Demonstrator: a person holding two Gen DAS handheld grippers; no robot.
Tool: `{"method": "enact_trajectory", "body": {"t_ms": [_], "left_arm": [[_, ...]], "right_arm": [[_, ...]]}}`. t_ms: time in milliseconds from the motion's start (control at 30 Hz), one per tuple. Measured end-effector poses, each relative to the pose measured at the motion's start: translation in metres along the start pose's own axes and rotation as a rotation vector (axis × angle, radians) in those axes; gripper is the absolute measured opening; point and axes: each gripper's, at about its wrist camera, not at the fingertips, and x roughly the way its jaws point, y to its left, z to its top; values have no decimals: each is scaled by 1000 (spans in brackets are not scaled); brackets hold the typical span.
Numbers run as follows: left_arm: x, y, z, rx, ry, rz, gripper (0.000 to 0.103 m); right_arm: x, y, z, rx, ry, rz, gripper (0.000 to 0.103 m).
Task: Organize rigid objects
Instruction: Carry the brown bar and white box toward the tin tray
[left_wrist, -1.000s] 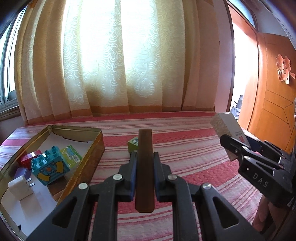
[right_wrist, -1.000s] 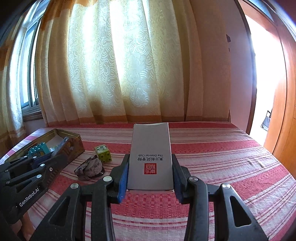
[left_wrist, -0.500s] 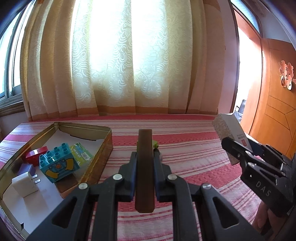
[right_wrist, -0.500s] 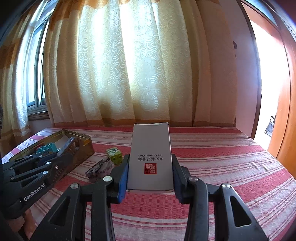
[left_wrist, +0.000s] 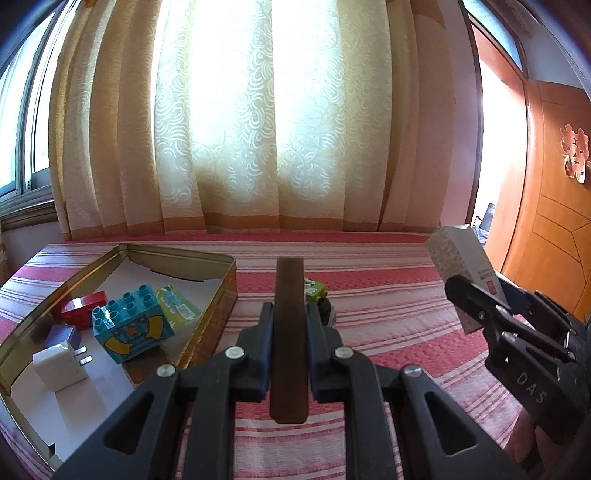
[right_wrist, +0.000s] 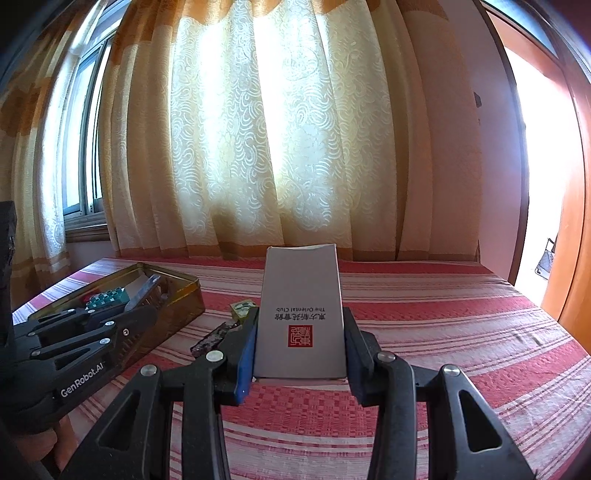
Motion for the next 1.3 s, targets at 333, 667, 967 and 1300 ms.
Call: {"method": "enact_trajectory", "body": {"t_ms": [333, 667, 967, 1300], "left_arm": [[-6, 6, -2, -5, -12, 8, 14], [-10, 11, -3, -17, -18, 6, 14], [-15, 18, -3, -25, -26, 7, 14], [-16, 22, -5, -21, -35, 5, 14]], "right_arm": [[-3, 4, 0, -2, -16, 14, 43], [-3, 14, 0, -12, -27, 28, 43], [-4, 22, 0, -22, -36, 45, 44], [-4, 31, 0, -31, -37, 62, 44]]}}
